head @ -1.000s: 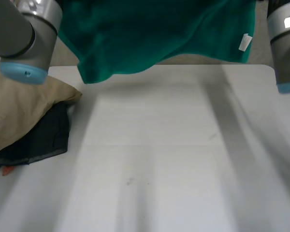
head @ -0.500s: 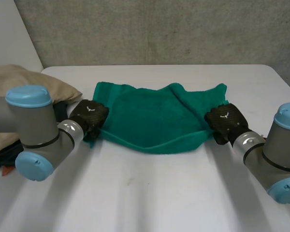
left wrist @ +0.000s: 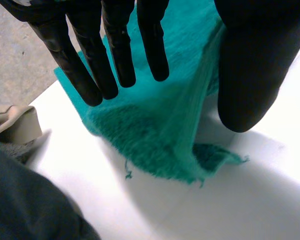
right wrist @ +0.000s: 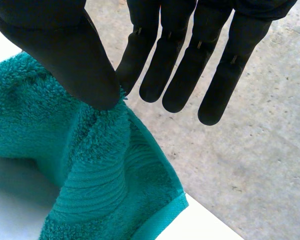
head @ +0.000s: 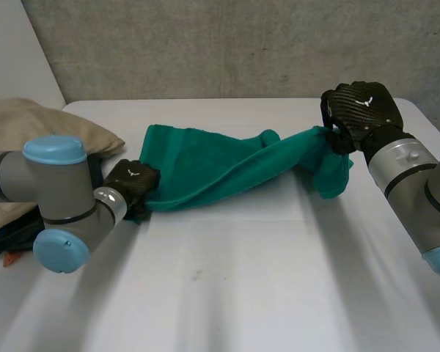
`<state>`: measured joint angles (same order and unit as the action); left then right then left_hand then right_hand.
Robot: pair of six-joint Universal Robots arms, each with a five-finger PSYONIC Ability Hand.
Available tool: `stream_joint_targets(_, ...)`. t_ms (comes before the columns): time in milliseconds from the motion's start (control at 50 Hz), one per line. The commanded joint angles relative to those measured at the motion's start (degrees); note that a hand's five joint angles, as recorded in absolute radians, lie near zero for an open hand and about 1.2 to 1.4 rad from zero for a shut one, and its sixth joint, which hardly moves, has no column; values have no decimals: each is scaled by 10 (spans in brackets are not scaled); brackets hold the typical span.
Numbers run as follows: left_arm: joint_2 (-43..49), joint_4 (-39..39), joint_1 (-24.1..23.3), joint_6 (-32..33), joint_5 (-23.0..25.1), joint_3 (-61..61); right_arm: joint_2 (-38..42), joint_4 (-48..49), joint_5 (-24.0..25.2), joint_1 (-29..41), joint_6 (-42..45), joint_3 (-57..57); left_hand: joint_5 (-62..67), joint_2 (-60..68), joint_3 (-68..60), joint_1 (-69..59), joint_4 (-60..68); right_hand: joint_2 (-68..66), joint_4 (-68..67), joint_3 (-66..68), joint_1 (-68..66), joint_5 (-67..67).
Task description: Fold the laundry.
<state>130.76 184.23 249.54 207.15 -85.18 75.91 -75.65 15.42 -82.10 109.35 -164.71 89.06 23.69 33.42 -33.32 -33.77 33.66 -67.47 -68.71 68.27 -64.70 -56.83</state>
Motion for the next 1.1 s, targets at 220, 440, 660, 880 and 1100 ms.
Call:
stream_joint_targets(220, -44, 19, 52, 43, -33, 2, 16, -54, 47, -24, 95, 63, 463, 466, -467, -462, 463, -125, -113, 117, -153, -132)
stream_joint_targets(440, -72, 38, 55, 56, 2, 28, 85, -226, 77, -31, 207, -41, 463, 466, -467, -462, 463, 432, 444, -440, 404, 425)
stream_joint_targets(660, -102, 28, 49, 56, 4, 49, 220, -373, 91, -50, 193, -336, 463, 466, -467, -462, 463, 433, 446, -441, 406, 427)
stream_joint_targets(880, -130, 28, 54, 56, 15, 63, 416, -568, 79, -74, 136, -611, 463, 466, -467, -462, 463, 287, 300, -295, 259, 281)
stream_joint_targets(1100, -125, 28, 58, 56, 16, 51, 454, -602, 125, -88, 19, -634, 463, 466, -467, -462, 463, 269, 281, -277, 241, 262)
